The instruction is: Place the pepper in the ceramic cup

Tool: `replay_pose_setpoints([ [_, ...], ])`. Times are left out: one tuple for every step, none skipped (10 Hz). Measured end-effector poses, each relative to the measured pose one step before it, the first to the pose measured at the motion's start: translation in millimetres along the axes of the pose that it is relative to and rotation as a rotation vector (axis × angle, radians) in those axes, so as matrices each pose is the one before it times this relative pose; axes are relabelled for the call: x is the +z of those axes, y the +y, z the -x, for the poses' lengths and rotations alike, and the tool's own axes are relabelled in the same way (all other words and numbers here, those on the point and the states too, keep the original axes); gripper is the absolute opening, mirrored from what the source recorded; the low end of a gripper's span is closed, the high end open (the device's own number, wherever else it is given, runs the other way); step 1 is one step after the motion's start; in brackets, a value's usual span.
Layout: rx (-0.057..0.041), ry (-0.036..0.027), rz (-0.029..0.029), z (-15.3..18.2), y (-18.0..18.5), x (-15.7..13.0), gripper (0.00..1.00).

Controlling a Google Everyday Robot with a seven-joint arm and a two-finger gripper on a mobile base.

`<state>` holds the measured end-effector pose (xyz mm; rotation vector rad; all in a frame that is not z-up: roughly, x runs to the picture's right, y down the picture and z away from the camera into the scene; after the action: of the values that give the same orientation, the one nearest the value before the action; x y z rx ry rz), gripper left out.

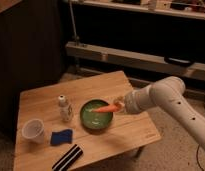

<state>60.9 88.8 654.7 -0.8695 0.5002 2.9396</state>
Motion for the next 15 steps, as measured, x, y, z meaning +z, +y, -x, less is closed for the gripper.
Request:
replay_pose_setpoints([
  [-0.03649,-0.00255,-0.02189,-15.63,-2.8,8.93,0.03],
  [-0.04411,-0.00795,-0.02538,-16.15,-2.57,9.92,0.03],
  [-0.0354,-0.00875,-0.02108,-17.82,-2.15,11.07,0.03],
  [-0.06358,-0.02088,-0.03467,-37.95,0.83,23.66,0.03],
  [-0.04131,-0.01075,-0.01989,-24.15,2.6,14.67,0.03],
  [-0.02076,-0.01024,-0.00779,-11.49,1.42,7.14,0.03],
  [-0.0179,-0.00307,-0.00857,-11.18,0.86,6.11,0.03],
  [0.00029,-0.00411,0.00189,1.11,0.28,0.06,0.03],
  [0.00303,-0.00284,0.00164,2.04,-0.24,-0.63,0.03],
  [0.0001,0.00044,-0.00042,-0.09,-0.12,0.12,0.03],
  [-0.00285,0.00146,-0.00111,-1.44,0.39,0.64,0.03],
  [0.0002,0.00017,-0.00047,0.01,-0.11,0.1,0.03],
  [0.0013,0.00027,-0.00016,0.36,0.02,-0.05,0.03],
  [0.00283,0.00194,-0.00256,0.52,-0.13,0.54,0.03],
  [-0.00576,0.00587,0.00537,0.11,2.72,-0.25,0.03],
])
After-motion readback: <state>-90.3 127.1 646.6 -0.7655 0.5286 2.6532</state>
